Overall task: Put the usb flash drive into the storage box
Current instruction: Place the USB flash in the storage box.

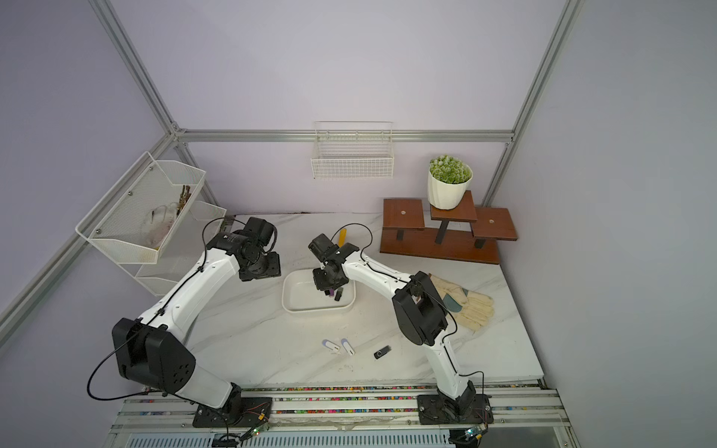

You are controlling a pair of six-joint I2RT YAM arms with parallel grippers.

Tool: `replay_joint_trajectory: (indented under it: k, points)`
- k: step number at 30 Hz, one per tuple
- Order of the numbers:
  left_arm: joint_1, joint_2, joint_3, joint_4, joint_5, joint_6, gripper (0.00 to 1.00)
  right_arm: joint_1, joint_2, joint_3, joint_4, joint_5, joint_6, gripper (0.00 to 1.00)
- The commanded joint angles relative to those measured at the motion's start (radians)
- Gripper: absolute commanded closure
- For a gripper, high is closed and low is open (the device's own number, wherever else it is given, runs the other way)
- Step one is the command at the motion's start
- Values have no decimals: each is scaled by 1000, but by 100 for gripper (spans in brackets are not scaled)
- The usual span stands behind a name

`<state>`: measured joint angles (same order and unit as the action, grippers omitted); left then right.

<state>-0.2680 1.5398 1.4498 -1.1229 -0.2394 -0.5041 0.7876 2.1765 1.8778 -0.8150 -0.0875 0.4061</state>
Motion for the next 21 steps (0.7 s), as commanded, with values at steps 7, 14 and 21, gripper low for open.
replay_joint_trajectory:
  k: [7, 14, 21]
  points:
    - [21, -55, -47, 21, 10, 4, 32, 27, 99, 79, 27, 45, 27, 100]
    - [23, -53, -57, 21, 21, 3, 32, 30, 136, 79, 59, 115, 51, 100]
    - [23, -54, -59, 27, 32, 5, 31, 30, 168, 95, 60, 144, 51, 100]
